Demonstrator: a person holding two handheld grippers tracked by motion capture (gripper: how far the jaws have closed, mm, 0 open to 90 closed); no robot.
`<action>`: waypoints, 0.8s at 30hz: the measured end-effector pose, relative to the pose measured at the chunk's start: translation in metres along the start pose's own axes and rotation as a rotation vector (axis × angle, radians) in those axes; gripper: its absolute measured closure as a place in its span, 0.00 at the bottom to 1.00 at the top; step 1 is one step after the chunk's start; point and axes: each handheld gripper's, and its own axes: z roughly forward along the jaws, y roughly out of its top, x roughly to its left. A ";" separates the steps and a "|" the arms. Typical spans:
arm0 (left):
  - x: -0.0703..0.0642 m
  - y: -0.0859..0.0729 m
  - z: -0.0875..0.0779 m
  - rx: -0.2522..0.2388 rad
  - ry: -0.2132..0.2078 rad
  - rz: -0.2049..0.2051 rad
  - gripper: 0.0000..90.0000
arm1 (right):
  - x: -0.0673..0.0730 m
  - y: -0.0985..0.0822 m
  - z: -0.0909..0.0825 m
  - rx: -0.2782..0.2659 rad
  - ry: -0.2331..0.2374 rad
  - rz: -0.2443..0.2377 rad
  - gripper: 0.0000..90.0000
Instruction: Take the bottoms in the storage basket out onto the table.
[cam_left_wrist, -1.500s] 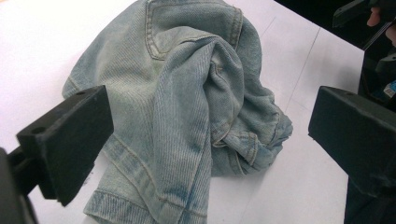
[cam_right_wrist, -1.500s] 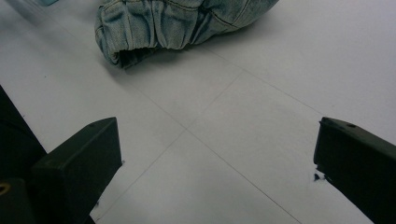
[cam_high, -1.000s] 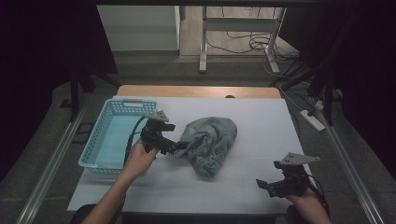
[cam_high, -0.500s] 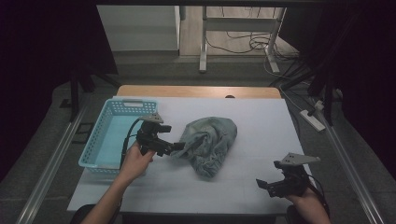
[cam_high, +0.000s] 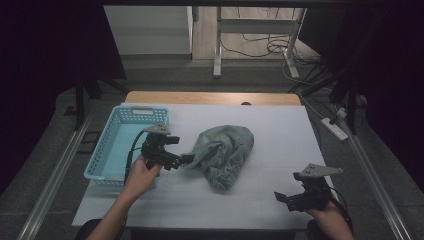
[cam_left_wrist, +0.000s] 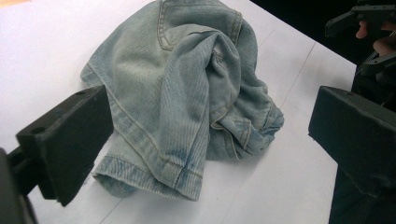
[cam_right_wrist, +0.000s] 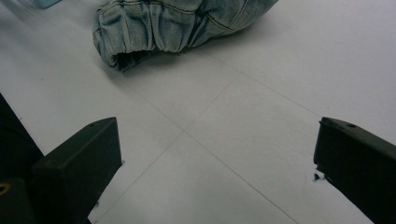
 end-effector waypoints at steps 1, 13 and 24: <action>0.000 -0.001 -0.001 -0.001 0.001 -0.001 0.01 | 0.000 0.000 0.000 0.000 -0.001 -0.003 0.01; 0.001 -0.011 -0.009 0.007 0.024 -0.011 0.01 | 0.000 0.000 0.001 0.007 -0.002 -0.001 0.01; -0.001 -0.015 -0.013 0.022 0.028 -0.014 0.01 | 0.001 0.001 0.003 0.026 -0.011 -0.005 0.01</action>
